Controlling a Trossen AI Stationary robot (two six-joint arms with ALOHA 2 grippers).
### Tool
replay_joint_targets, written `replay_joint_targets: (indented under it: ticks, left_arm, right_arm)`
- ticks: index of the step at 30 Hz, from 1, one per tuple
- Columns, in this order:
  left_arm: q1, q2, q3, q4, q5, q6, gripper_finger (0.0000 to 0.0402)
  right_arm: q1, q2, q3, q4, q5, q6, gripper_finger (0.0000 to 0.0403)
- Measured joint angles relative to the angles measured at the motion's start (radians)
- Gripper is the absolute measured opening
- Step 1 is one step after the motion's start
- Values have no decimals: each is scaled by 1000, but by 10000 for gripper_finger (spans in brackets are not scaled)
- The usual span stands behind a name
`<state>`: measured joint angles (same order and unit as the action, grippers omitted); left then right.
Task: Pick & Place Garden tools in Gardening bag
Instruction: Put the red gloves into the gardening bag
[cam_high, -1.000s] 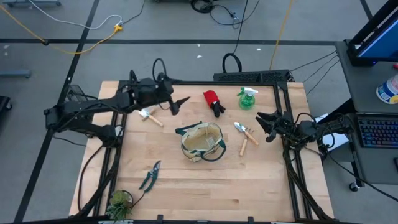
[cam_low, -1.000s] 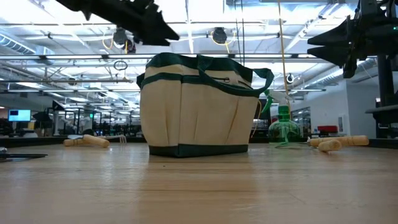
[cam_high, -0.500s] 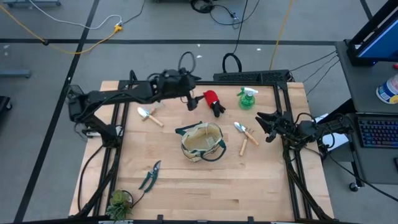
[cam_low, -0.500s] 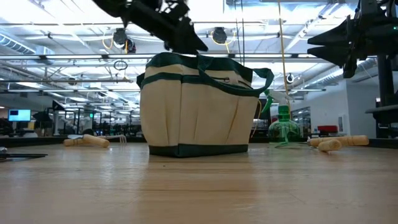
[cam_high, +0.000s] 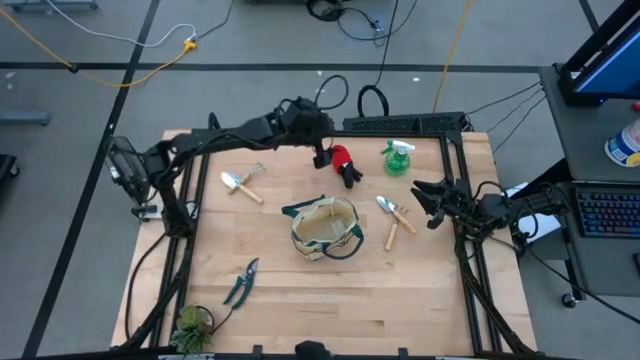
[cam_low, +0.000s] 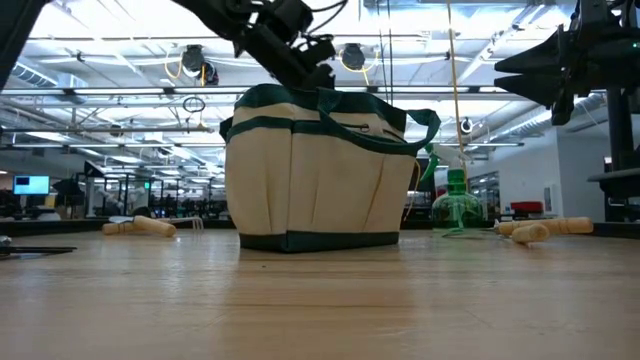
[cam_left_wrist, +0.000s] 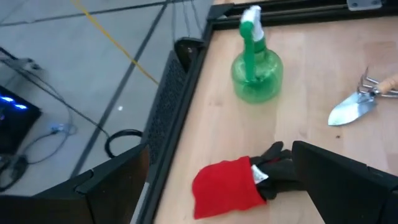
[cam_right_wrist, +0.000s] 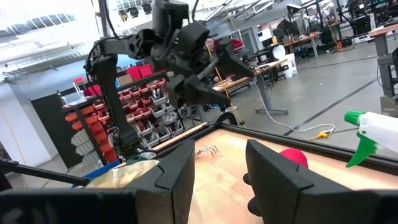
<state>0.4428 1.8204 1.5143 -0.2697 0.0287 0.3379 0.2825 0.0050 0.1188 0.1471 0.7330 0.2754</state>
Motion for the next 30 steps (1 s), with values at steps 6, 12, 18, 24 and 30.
replay_joint_targets:
  ticks: [6, 12, 18, 24, 30]
  left_arm:
    - [4, 66, 17, -13, 33, 55, 397]
    - [15, 116, 17, -16, 38, 71, 397]
    - [21, 166, 17, -13, 61, 68, 397]
    - [20, 215, 17, 1, 82, 69, 397]
    - [21, 240, 17, 20, 73, 124, 397]
  right_arm:
    - [0, 0, 0, -1, 0, 0, 134]
    - [0, 0, 0, -1, 0, 1, 134]
    - [0, 0, 0, -2, 0, 5, 134]
    - [0, 0, 0, -2, 0, 12, 134]
    - [0, 0, 0, -2, 0, 12, 134]
